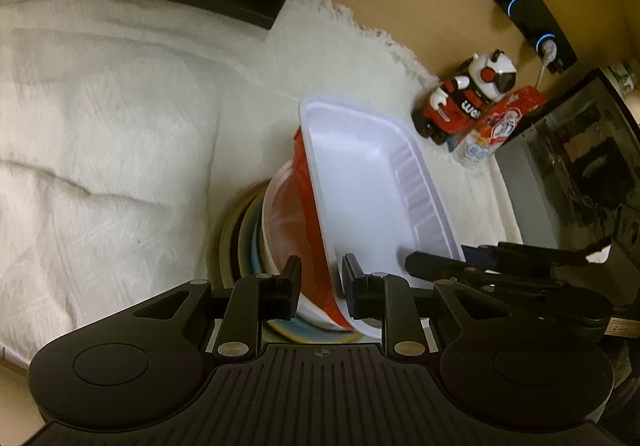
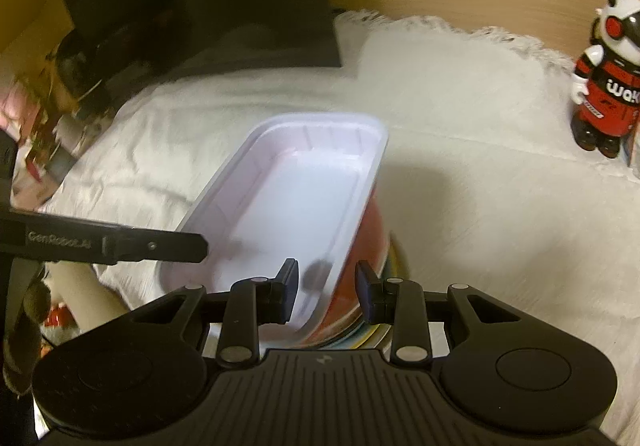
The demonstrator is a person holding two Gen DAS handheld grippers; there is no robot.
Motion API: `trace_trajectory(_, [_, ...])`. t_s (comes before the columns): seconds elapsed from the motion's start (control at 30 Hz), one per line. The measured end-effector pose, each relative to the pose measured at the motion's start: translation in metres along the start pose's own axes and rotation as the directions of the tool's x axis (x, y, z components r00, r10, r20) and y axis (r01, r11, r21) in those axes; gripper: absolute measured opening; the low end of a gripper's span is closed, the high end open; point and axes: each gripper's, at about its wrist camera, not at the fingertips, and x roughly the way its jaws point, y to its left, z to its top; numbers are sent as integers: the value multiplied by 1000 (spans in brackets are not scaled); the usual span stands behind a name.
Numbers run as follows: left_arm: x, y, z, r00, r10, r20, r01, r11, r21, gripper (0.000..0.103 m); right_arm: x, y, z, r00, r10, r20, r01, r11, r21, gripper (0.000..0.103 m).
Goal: Organize plates and bowls
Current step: 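Lower the tray onto the top of the bowl stack with both grippers, then open both grippers and release the tray on the stack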
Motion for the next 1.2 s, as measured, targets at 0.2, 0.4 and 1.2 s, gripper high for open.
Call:
trace_trajectory(0.2, [0, 5, -8, 999, -17, -33, 17, 1000, -10, 24, -3, 9, -8, 1000, 12, -17, -13, 1000, -15, 32])
trace_trajectory(0.4, [-2, 16, 9, 999, -47, -2, 47, 992, -113, 24, -6, 5, -3, 1000, 19, 2, -19, 1000, 8, 32])
trace_trajectory(1.2, [1, 10, 14, 999, -33, -28, 33, 999, -7, 24, -13, 17, -23, 1000, 12, 4, -13, 992, 123, 32])
